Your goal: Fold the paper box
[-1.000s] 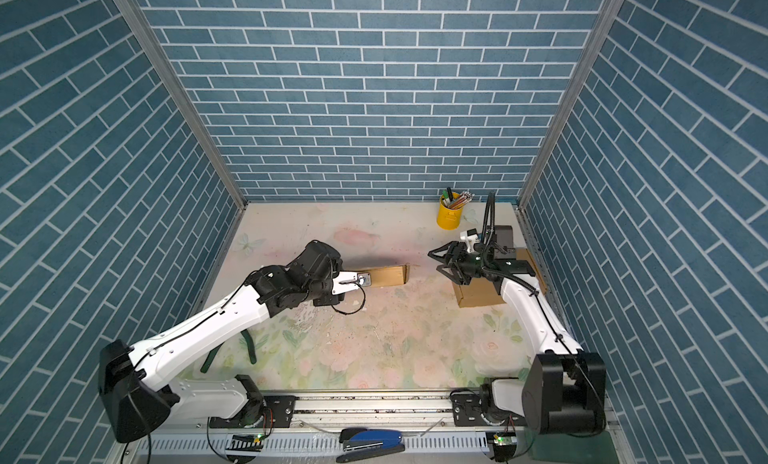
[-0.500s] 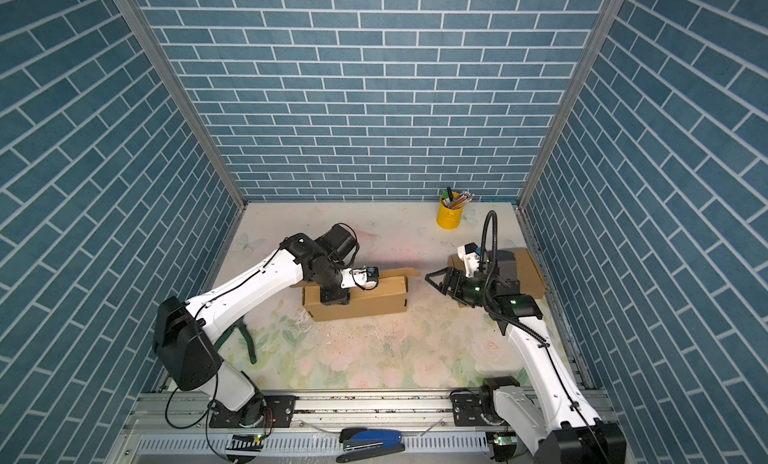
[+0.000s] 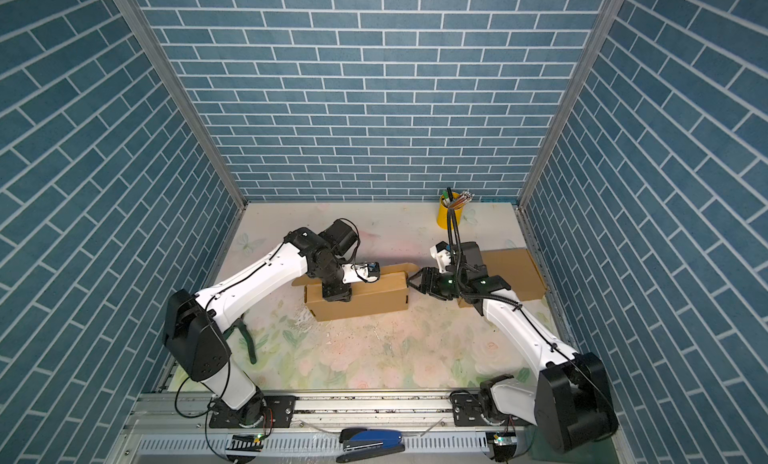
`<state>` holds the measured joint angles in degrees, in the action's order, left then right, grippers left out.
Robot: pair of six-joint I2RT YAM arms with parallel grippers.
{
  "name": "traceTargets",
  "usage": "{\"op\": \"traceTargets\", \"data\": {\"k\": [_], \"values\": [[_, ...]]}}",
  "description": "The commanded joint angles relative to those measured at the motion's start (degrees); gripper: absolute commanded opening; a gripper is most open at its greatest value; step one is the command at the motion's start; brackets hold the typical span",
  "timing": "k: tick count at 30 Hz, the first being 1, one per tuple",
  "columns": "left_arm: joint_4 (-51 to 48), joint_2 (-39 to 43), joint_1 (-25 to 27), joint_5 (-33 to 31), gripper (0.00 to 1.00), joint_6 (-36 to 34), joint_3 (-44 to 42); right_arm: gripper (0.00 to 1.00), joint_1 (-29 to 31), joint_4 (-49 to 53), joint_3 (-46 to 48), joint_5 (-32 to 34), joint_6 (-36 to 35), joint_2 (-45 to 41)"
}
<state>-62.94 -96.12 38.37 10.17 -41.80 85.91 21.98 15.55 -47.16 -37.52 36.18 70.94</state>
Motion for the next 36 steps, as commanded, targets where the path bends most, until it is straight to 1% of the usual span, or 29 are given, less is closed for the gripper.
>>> {"op": "traceTargets", "data": {"k": [1, 6, 12, 14, 20, 22, 25, 26, 27, 28, 31, 34, 36], "values": [[-0.26, -2.34, -0.23, 0.24, 0.51, -1.18, -0.31, 0.55, 1.13, -3.45, -3.34, 1.28, 0.99, 1.67], [0.01, -3.06, -0.40, 0.46, 0.51, -1.33, -0.13, 0.50, 1.49, -4.62, -4.42, 1.77, 1.57, 3.56], [0.51, -3.38, -0.66, 0.61, 0.51, -1.44, -0.21, 0.35, 1.49, -4.04, -2.75, 2.59, 1.14, 5.24], [0.79, -3.46, -0.66, 0.54, 0.50, -1.42, -0.43, 0.32, 1.47, -2.88, -2.16, 3.16, 0.28, 5.91], [1.45, -3.90, -0.75, 0.80, 0.50, -1.40, -0.49, 0.27, 1.50, -0.65, -2.18, 4.56, -0.88, 7.06], [1.63, -4.14, -0.75, 0.90, 0.48, -1.42, -0.48, 0.26, 1.49, 0.44, -2.67, 4.77, -1.79, 7.24], [1.87, -4.34, -0.75, 0.74, 0.47, -1.51, -0.65, 0.27, 1.49, 1.30, -3.71, 4.27, -3.29, 6.23], [1.92, -4.34, -0.75, 0.64, 0.47, -1.50, -0.80, 0.29, 1.49, 1.96, -4.35, 3.91, -4.14, 5.66], [1.86, -4.43, -0.75, 0.62, 0.47, -1.61, -0.83, 0.35, 1.41, 3.42, -5.52, 4.00, -5.57, 4.90], [1.94, -4.43, -0.75, 0.64, 0.47, -1.55, -0.87, 0.39, 1.31, 5.73, -6.92, 4.73, -7.76, 4.05], [2.03, -4.29, -0.93, 0.50, 0.47, -1.66, -1.07, 0.47, 0.09, 13.53, -11.19, 6.26, -14.19, 1.97], [2.19, -4.05, -1.02, 0.54, 0.47, -1.81, -1.10, 0.51, -0.74, 21.07, -15.17, 9.91, -21.00, 0.41], [2.37, -3.99, -1.03, 0.57, 0.47, -1.94, -1.14, 0.52, -0.77, 23.39, -17.30, 12.21, -25.28, 0.12]]}}
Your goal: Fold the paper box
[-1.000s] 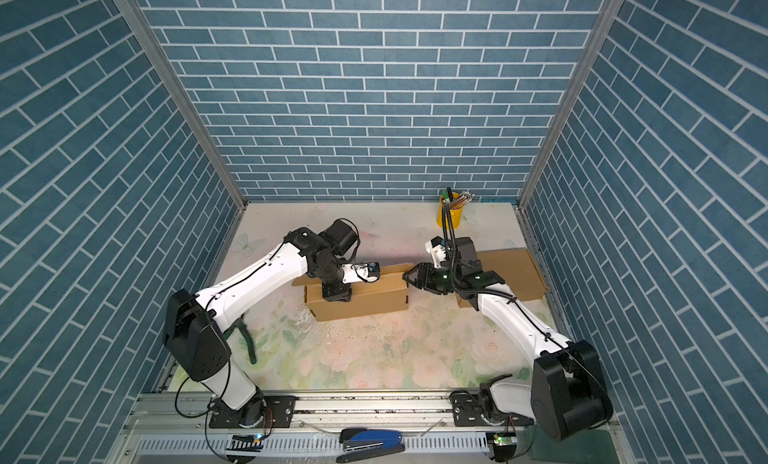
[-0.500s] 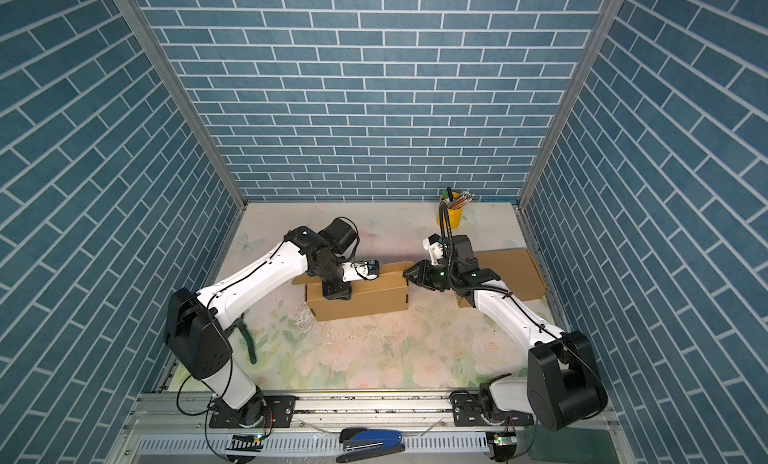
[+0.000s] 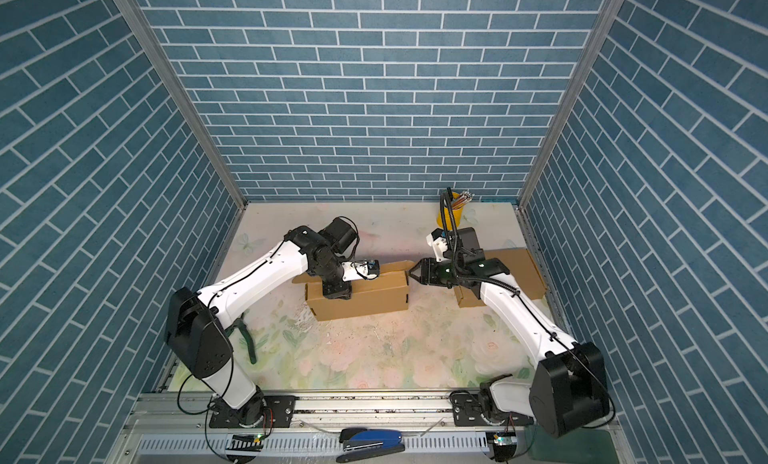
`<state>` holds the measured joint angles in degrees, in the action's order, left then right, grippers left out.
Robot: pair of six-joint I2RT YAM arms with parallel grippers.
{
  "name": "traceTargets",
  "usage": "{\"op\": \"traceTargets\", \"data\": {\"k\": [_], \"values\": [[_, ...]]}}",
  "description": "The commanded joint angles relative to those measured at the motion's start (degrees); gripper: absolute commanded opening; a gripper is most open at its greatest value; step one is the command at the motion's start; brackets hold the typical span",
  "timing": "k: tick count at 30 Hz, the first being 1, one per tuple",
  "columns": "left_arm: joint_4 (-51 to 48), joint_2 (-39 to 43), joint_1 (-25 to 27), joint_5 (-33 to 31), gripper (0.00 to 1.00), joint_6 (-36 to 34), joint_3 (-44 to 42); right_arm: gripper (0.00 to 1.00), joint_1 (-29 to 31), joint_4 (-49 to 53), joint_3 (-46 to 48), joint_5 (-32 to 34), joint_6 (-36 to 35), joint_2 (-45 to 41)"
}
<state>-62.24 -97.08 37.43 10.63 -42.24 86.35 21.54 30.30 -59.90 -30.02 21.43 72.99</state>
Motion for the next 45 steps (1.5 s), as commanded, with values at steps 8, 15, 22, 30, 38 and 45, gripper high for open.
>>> {"op": "traceTargets", "data": {"k": [8, 15, 22, 30, 38, 45], "values": [[1.57, -3.55, -0.08, 0.26, 0.47, -1.53, -1.00, 0.52, 1.40, 9.81, -11.80, 9.43, -25.07, 2.44], [1.76, -3.47, -0.12, 0.11, 0.47, -1.53, -1.27, 0.50, 2.49, 16.90, -17.93, 7.23, -35.40, 8.57], [1.51, -4.08, -0.07, 0.31, 0.47, -1.60, -0.66, 0.46, 3.07, 17.90, -18.72, 4.97, -37.76, 11.31], [1.46, -4.03, -0.08, 0.24, 0.46, -1.43, -0.83, 0.27, 3.38, 18.47, -19.63, 4.67, -37.70, 13.17], [1.59, -4.27, -0.05, 0.26, 0.46, -1.27, -0.86, 0.10, 3.51, 18.32, -19.86, 1.85, -34.02, 12.48], [1.59, -4.39, -0.08, 0.23, 0.46, -1.21, -0.83, 0.06, 4.37, 17.39, -19.33, -0.58, -29.07, 11.82]]}}
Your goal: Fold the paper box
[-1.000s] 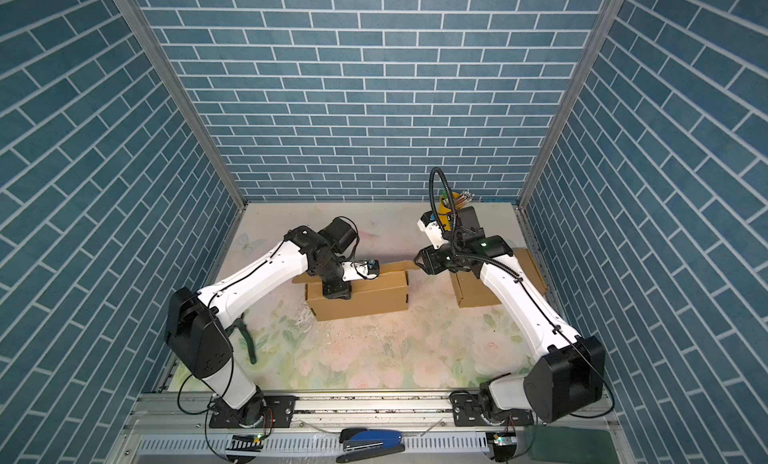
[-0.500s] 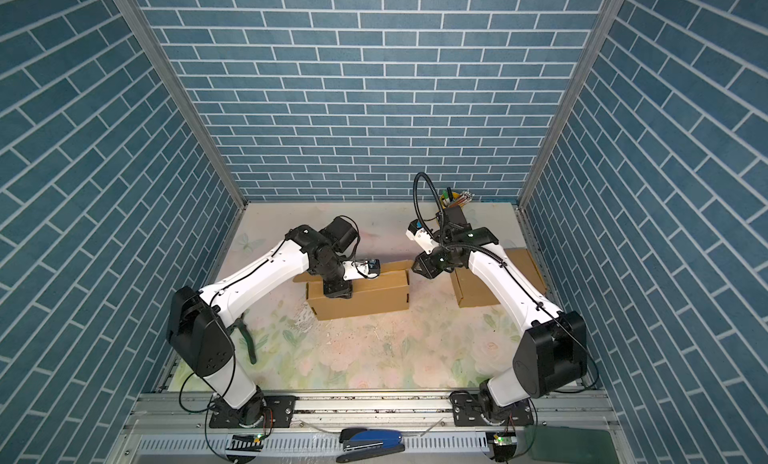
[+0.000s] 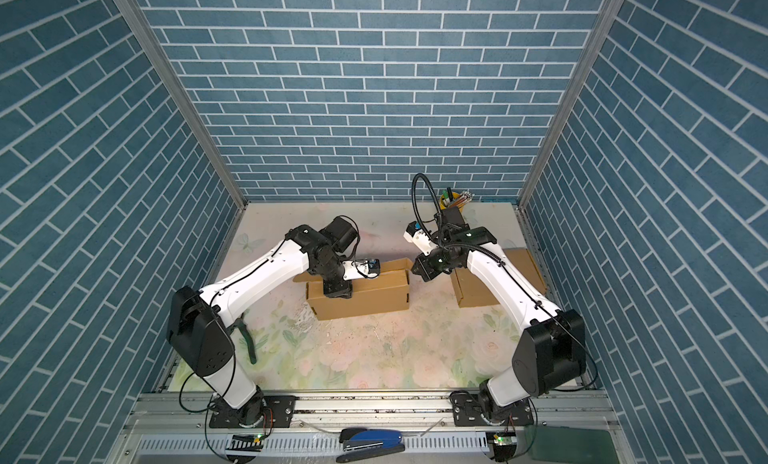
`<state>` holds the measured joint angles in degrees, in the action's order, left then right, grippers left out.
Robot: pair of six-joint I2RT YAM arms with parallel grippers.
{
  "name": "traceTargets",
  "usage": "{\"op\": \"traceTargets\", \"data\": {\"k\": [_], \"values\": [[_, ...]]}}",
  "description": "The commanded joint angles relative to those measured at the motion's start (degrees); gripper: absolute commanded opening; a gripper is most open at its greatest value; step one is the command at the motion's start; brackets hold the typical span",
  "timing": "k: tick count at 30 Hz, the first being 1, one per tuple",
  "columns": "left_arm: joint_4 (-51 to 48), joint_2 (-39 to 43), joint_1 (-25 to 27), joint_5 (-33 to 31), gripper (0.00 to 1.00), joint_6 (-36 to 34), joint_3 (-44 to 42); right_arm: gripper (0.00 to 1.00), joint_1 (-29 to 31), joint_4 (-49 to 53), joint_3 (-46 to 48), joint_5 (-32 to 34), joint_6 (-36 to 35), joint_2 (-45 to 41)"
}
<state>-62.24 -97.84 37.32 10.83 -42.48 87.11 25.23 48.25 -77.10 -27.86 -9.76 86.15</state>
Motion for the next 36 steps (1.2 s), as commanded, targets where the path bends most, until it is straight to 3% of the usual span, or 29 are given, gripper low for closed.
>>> {"op": "traceTargets", "data": {"k": [1, 8, 17, 19, 21, 27, 30, 36], "values": [[1.59, -3.65, 0.03, 0.11, 0.46, -0.90, -1.60, 0.06, 0.80, -0.66, -2.26, -2.71, 2.64, -1.33], [1.59, -3.76, 0.05, 0.08, 0.45, -0.92, -1.60, 0.07, 1.94, -0.64, -1.83, -0.63, 6.10, -1.27], [1.77, -3.58, 0.04, 0.08, 0.45, -0.89, -1.77, 0.00, 2.95, -5.89, 2.43, 2.46, 15.98, -3.12], [1.75, -3.60, 0.04, 0.06, 0.45, -0.94, -1.77, 0.08, 3.20, -6.88, 3.62, 3.25, 17.28, -4.08], [1.77, -3.67, 0.08, 0.16, 0.44, -0.94, -1.77, 0.17, 3.16, -5.84, 3.10, 5.66, 16.38, -4.58], [1.77, -3.76, 0.03, 0.42, 0.44, -0.92, -1.68, 0.33, 2.98, 2.05, -5.65, 10.96, 9.19, -0.14], [1.86, -3.41, 0.04, 0.16, 0.44, -0.94, -2.02, 0.33, 3.05, 4.51, -7.99, 11.24, 6.38, 1.60], [1.94, -3.40, 0.04, 0.23, 0.44, -0.94, -2.03, 0.22, 3.12, 5.19, -7.66, 8.92, 5.20, 1.65]]}}
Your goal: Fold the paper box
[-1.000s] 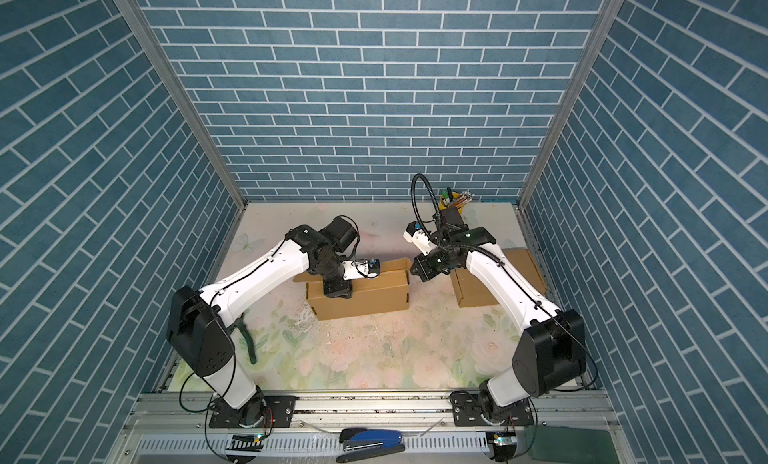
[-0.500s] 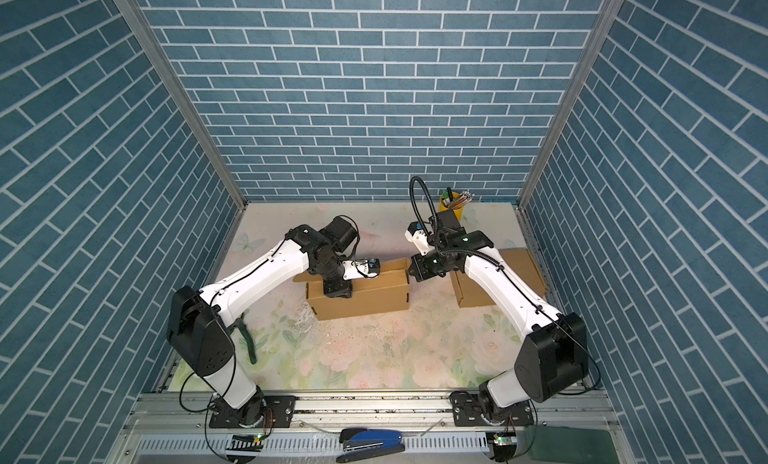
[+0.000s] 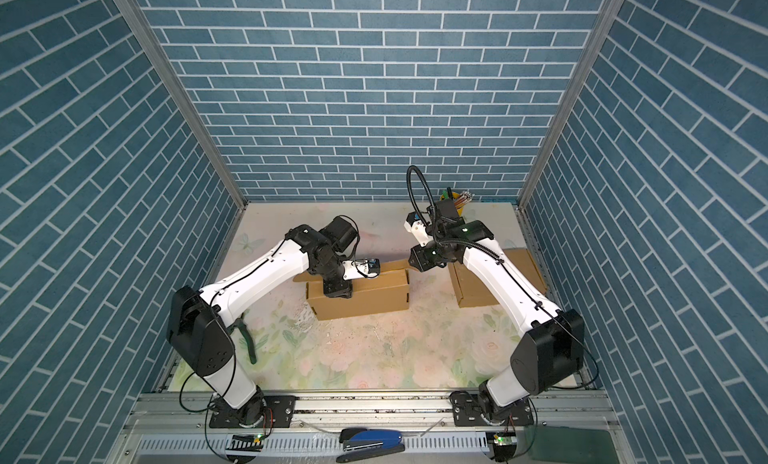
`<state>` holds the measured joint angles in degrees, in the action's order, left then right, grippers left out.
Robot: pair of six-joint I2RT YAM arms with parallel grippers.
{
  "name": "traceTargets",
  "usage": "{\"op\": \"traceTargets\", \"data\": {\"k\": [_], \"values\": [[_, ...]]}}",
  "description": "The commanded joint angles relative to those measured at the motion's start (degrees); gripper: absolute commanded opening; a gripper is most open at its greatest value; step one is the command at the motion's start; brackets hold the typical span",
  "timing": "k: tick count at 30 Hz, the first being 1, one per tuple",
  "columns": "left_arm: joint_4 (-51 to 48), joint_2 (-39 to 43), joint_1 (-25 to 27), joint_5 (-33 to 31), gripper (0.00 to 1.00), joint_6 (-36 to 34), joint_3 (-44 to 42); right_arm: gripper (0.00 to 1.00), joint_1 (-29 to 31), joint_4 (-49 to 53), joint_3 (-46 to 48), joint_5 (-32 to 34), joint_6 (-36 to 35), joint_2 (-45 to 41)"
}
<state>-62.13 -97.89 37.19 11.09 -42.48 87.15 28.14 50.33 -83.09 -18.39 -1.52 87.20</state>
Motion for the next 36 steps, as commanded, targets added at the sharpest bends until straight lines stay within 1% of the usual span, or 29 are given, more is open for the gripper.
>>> {"op": "traceTargets", "data": {"k": [1, 7, 12, 15, 20, 24, 27, 36], "values": [[1.84, -3.44, 0.16, -0.02, 0.44, -0.92, -2.01, 0.22, 0.25, 3.20, -1.56, -0.71, -3.03, 0.60], [1.74, -3.63, 0.16, -0.08, 0.44, -0.81, -1.98, 0.21, 0.99, 2.78, -0.63, -1.56, -2.37, 0.78], [1.67, -3.27, 0.16, -0.30, 0.44, -0.81, -1.99, 0.10, 1.70, 1.77, -0.37, -2.17, -0.05, 0.34], [1.66, -3.32, 0.16, -0.23, 0.44, -0.73, -1.81, 0.06, 1.87, 0.84, 0.15, -2.52, 2.35, -0.14], [1.70, -3.44, 0.16, -0.14, 0.44, -0.74, -1.90, 0.03, 2.35, -2.87, 2.88, -2.60, 7.62, -1.58], [1.75, -3.48, 0.16, -0.02, 0.44, -0.68, -1.75, 0.01, 2.78, -6.55, 4.41, -3.58, 12.10, -2.45], [1.92, -3.54, 0.16, -0.06, 0.44, -0.66, -1.90, 0.00, 2.95, -8.25, 5.34, -3.15, 13.94, -2.80], [2.45, -2.88, 0.16, -0.98, 0.50, -0.15, -2.29, 0.00, 3.41, -11.48, 10.52, -0.60, 15.76, -4.67]]}}
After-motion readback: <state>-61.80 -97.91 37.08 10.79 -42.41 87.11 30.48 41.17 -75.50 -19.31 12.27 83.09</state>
